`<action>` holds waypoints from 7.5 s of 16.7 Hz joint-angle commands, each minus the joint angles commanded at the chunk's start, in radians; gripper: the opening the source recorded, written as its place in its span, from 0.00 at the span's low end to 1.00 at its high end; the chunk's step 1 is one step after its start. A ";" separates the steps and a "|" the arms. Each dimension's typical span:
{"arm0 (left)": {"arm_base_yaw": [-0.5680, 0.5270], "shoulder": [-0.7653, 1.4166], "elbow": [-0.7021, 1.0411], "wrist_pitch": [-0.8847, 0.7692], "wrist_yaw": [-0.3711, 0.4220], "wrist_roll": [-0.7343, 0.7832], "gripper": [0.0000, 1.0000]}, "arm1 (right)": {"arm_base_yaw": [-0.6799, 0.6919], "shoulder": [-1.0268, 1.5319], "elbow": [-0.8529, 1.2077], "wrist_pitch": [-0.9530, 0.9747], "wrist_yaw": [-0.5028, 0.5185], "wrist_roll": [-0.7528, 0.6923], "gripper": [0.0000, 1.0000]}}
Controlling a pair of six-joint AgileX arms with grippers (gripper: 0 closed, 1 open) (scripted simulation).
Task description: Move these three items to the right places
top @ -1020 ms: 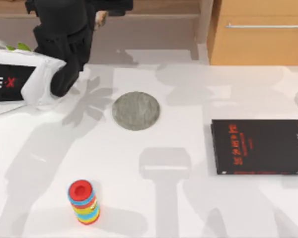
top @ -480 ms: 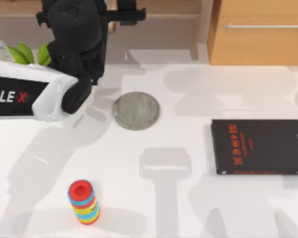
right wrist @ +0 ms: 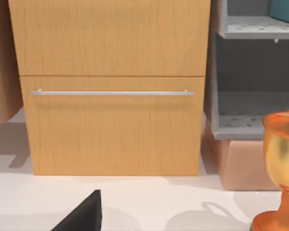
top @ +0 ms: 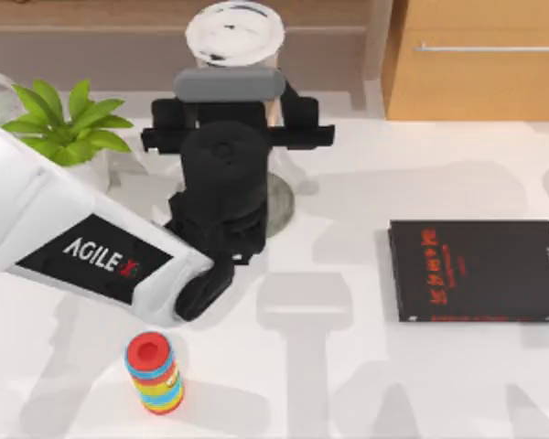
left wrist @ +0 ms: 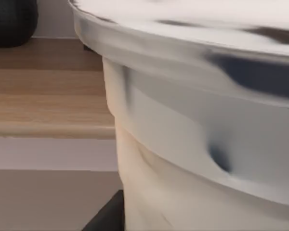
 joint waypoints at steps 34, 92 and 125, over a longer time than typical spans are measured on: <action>-0.020 0.175 -0.018 0.148 -0.015 -0.004 0.90 | 0.000 0.000 0.000 0.000 0.000 0.000 1.00; 0.760 -0.121 0.607 -1.238 0.490 0.128 1.00 | 0.000 0.000 0.000 0.000 0.000 0.000 1.00; 1.242 0.199 0.848 -2.213 0.655 0.139 0.92 | 0.000 0.000 0.000 0.000 0.000 0.000 1.00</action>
